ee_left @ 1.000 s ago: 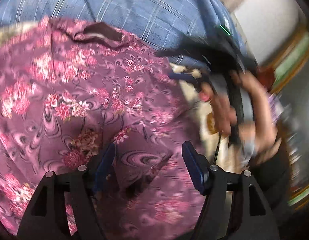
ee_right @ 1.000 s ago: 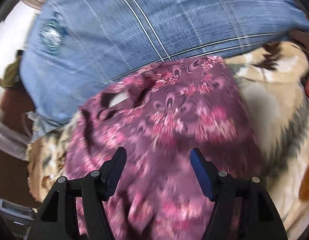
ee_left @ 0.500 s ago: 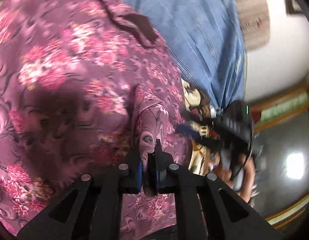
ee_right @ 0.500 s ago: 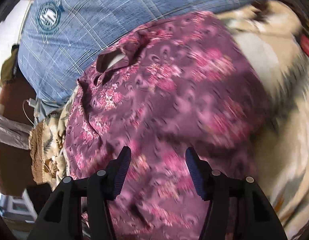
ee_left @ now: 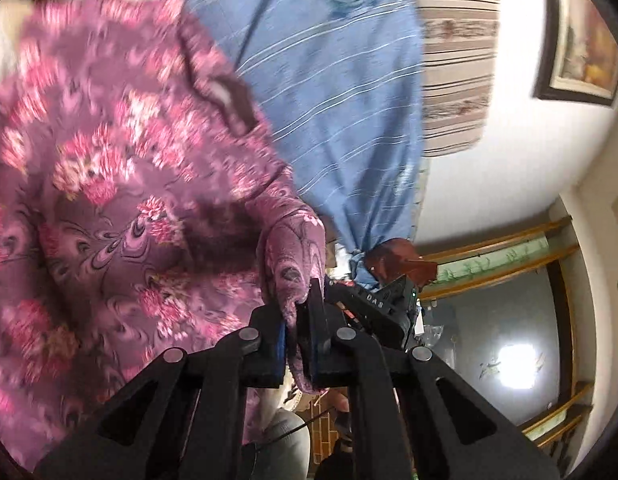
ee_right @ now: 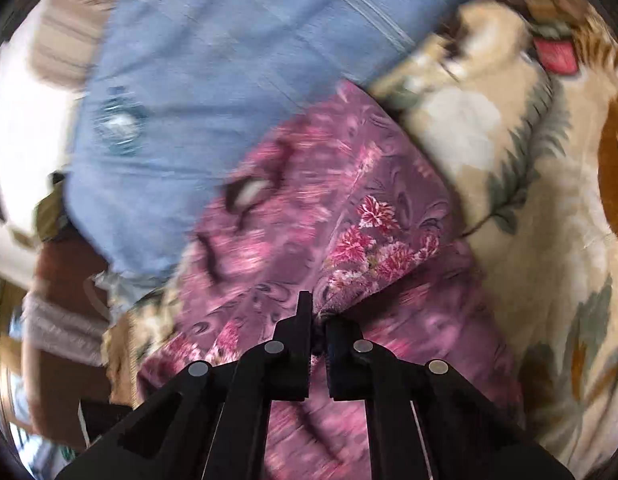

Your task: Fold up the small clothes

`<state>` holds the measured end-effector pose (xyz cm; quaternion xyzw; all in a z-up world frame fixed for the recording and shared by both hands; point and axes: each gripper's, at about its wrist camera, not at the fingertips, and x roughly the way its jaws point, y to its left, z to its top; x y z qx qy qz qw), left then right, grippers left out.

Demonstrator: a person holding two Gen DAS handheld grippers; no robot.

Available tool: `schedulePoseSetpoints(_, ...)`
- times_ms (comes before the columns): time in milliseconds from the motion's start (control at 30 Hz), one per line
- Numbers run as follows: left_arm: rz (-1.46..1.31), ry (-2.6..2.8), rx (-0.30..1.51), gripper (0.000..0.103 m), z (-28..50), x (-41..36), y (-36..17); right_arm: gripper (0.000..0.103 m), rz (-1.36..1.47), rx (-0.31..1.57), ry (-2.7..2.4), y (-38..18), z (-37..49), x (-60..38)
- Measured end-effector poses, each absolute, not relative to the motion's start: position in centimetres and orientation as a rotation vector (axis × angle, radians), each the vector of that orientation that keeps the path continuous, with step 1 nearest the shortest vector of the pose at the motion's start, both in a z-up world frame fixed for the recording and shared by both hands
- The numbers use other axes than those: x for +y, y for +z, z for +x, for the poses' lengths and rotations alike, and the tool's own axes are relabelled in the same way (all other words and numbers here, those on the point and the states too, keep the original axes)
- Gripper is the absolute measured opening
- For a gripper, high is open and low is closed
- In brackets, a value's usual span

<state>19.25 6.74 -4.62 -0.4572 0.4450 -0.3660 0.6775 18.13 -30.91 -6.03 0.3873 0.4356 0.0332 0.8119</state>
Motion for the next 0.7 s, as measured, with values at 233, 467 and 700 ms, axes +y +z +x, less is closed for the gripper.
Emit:
schedulePoseSetpoints(233, -0.776, -0.536, 1.163, 0.009, 15.9, 9.0, -9.9, 0.011, 0.72, 1.144, 0.197, -12.4, 18.9, -25.5)
schedulePoseSetpoints(467, -0.717, -0.503, 1.052, 0.063, 13.3, 10.8, -8.3, 0.067, 0.674, 1.016, 0.205, -9.0, 15.5, -25.9)
schedulePoseSetpoints(700, -0.441, -0.425, 1.065, 0.063, 18.1, 6.2, -7.3, 0.067, 0.518, 0.936, 0.174, -2.7, 20.2, -26.8)
